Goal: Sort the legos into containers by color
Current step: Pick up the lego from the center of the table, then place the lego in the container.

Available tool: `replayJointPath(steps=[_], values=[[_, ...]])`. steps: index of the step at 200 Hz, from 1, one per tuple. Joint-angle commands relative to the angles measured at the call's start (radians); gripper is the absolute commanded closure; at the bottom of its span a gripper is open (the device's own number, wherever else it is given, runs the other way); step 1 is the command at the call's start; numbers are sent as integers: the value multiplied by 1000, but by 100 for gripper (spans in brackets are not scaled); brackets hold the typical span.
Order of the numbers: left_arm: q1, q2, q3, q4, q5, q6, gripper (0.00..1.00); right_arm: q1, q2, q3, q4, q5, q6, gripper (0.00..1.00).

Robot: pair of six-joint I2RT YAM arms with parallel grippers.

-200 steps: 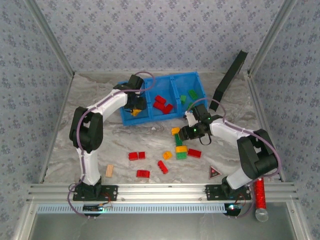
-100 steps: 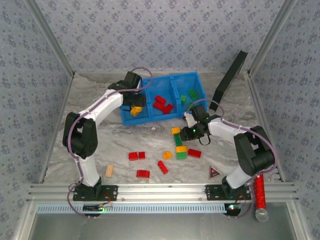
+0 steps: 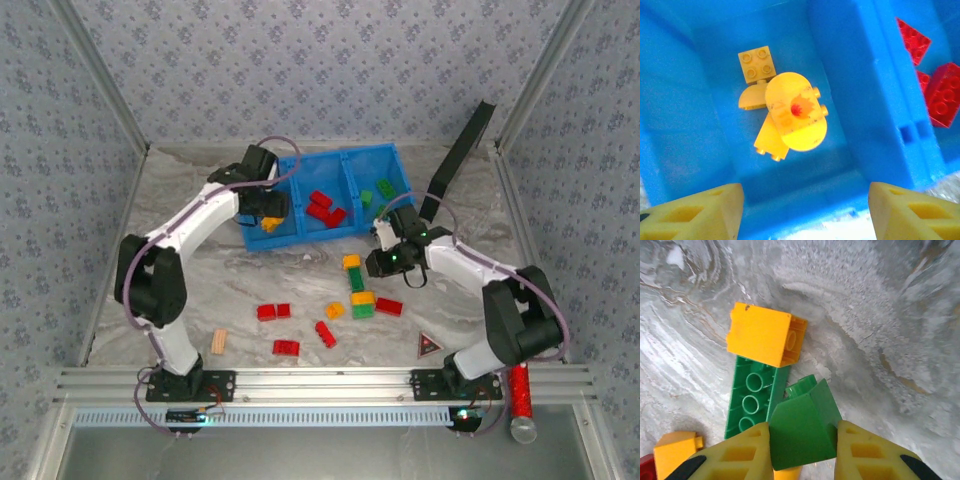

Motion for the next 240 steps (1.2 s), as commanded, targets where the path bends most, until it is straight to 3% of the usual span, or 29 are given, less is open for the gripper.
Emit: replayJointPath(steps=[1,60,134,193,240], values=[[-21,-90,-17,-74,14,26,32,-11,-79,67,-92,43,-20,75],[-137,-268,-165,-129,-29,-51,29,-77,-71,278,-136,116,-71,75],[-337,-333,-277,-59,-73,-352,26,-119,229,594,-68,168,-108,75],[-429,-193,-196,-24,-97,-422,23,-119,446,703,-9,210,-53,76],[-470,-44,-94,-7,-155,-457,20,-118,516,694,2,220,-49,75]])
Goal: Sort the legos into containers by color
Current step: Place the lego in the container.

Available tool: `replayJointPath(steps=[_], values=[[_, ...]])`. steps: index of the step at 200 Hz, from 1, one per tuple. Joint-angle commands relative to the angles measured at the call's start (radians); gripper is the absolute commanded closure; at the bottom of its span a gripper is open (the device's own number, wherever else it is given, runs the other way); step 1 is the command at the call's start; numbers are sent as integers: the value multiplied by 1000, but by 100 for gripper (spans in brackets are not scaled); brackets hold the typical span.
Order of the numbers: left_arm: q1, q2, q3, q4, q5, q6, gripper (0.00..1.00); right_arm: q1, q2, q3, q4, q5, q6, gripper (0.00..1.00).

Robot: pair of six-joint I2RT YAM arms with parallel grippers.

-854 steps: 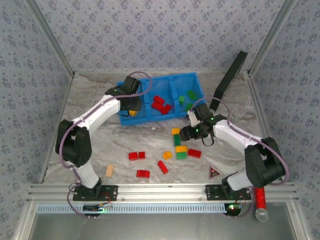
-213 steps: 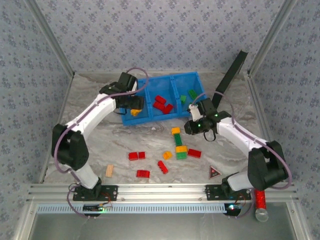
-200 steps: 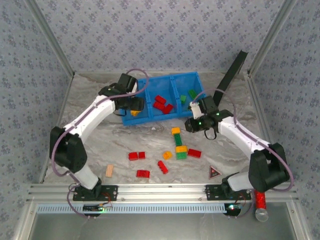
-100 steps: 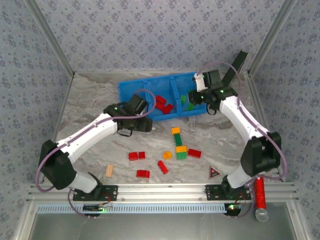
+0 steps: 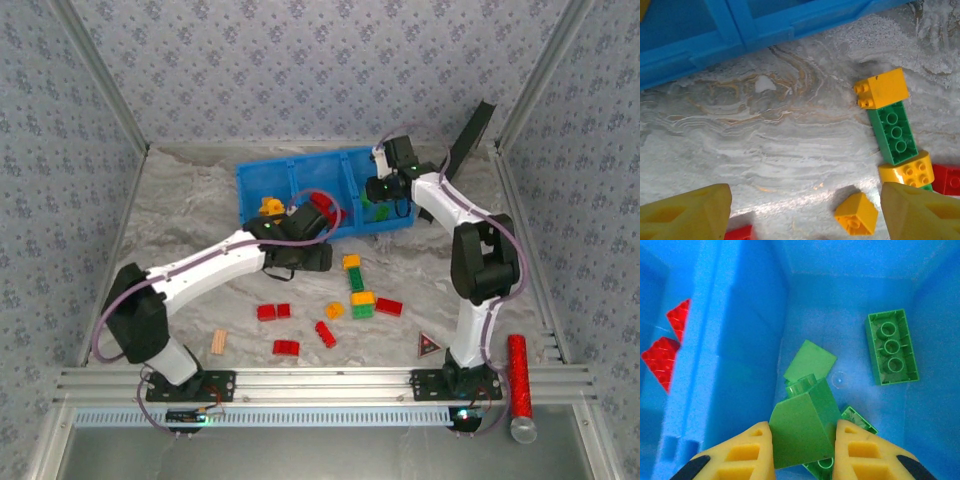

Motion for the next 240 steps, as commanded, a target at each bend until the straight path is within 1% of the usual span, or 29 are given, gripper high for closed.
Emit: replayJointPath(steps=[1,35,71,121,150,176,240], values=[[-22,68,87,8,-57,-36,20,-6,25,21,10,20,17,75],[-43,185,174,13,-56,-41,20,-7,38,-17,33,18,30,74],[-51,270,237,26,-40,-58,19,-7,51,-36,46,20,40,71],[-58,353,291,38,-44,-86,18,-11,54,-46,63,10,45,61],[-61,401,320,38,-44,-99,18,-14,38,-54,67,-5,49,52],[-64,439,347,39,-41,-105,18,-19,11,-66,68,-15,53,48],[-67,507,385,38,-38,-122,18,-23,-77,-106,70,-34,61,47]])
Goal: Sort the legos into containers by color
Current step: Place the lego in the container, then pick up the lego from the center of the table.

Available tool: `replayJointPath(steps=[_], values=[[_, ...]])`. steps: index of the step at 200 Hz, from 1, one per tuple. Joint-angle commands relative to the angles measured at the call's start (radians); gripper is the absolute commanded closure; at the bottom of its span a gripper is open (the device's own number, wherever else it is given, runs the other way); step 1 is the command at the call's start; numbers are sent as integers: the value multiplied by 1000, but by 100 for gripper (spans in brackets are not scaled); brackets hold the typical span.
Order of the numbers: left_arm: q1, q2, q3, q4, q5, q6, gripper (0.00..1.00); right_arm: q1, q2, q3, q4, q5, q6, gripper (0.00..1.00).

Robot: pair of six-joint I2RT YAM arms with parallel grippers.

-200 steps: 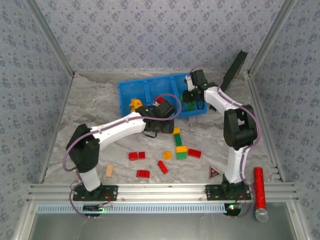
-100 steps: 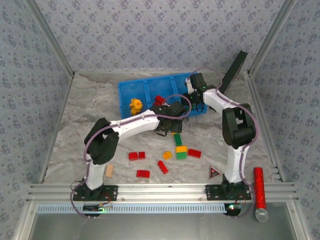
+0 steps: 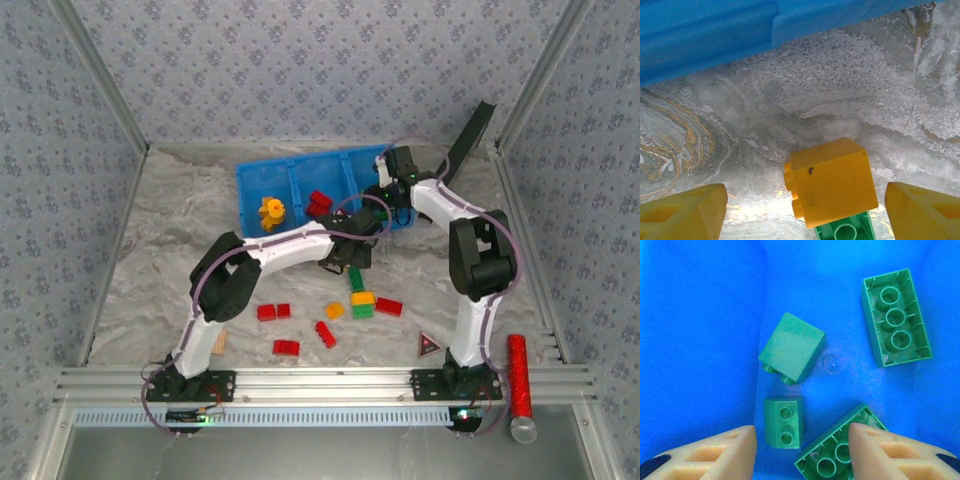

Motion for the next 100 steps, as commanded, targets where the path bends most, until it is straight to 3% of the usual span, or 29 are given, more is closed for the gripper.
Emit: replayJointPath(steps=[1,59,100], values=[[-6,32,45,-6,-5,-17,18,-8,-71,-20,0,-20,17,47],[-11,102,78,-6,-33,-35,22,-11,-149,-65,-32,-17,26,47],[-12,136,73,-6,-47,-55,25,-8,-294,-212,-28,-15,55,47]])
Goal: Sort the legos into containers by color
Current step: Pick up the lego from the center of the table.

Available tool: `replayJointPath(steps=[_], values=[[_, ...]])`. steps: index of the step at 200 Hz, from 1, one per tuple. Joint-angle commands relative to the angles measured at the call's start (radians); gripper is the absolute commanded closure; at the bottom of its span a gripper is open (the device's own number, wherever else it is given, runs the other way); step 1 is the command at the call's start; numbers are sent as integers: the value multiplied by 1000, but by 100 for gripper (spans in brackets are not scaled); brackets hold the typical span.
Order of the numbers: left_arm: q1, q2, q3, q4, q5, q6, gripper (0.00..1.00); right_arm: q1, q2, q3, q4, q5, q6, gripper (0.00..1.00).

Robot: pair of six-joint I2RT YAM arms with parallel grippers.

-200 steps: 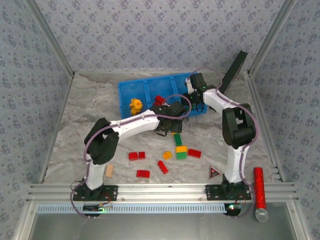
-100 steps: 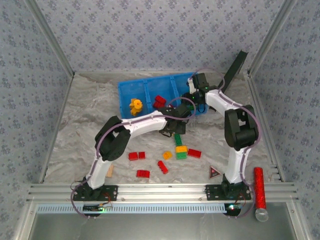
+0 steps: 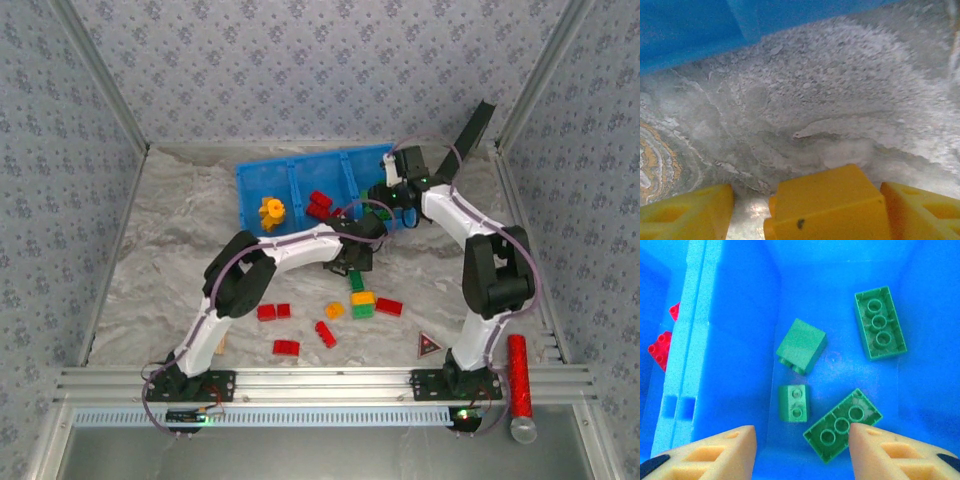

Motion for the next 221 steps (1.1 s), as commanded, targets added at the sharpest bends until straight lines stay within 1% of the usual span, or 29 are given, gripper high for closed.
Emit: replayJointPath(steps=[1,17,25,62,95,114,150,168,175,186,196,208,221], values=[[-6,29,21,6,-16,-24,26,-2,-101,-66,-32,-1,32,47],[-6,29,16,32,-24,-27,27,11,-177,-110,-69,2,55,47],[-6,27,10,40,-32,-30,28,28,-226,-178,-79,1,67,47],[-3,28,0,78,-39,-17,33,93,-455,-368,-155,24,131,45],[-1,12,-34,117,-38,-6,41,95,-639,-436,-312,85,156,44],[5,6,-54,128,-35,-9,44,94,-744,-467,-372,92,186,43],[17,-24,-104,166,-37,-18,54,107,-926,-538,-417,57,252,41],[24,-43,-117,163,-45,-8,58,142,-962,-549,-416,20,310,40],[27,-53,-125,163,-52,0,60,152,-965,-555,-408,-16,338,40],[34,-78,-138,164,-63,10,63,179,-970,-569,-375,-70,388,41],[42,-106,-154,164,-71,21,65,231,-976,-587,-337,-82,436,41],[52,-152,-174,162,-83,36,68,316,-980,-604,-314,-44,474,41],[60,-212,-198,163,-111,52,68,407,-975,-620,-317,26,506,41]])
